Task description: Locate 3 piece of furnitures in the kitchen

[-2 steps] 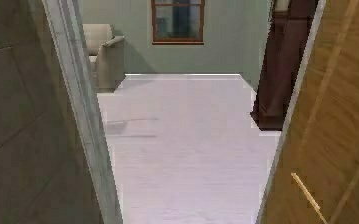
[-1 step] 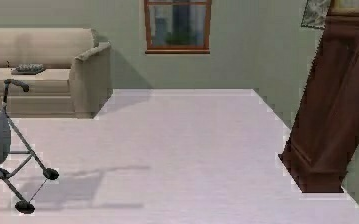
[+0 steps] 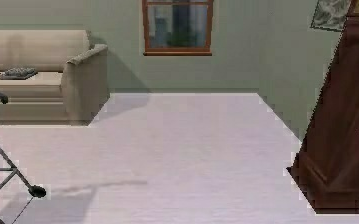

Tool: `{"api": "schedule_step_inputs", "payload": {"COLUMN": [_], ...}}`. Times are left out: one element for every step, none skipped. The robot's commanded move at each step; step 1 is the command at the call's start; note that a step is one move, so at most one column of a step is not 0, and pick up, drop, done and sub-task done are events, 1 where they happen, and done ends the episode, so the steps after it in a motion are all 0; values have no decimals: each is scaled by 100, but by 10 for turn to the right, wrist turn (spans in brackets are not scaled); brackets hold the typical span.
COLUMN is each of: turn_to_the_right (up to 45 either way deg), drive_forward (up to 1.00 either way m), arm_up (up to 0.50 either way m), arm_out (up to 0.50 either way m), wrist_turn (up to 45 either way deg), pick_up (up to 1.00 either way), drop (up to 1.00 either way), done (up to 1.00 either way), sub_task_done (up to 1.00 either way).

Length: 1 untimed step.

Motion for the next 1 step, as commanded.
{"api": "schedule_step_inputs", "payload": {"turn_to_the_right": [-450], "drive_forward": [0], "arm_up": [0], "arm_out": [0], "wrist_turn": [0], "pick_up": [0], "drop": [0], "done": [0], "sub_task_done": [0]}}
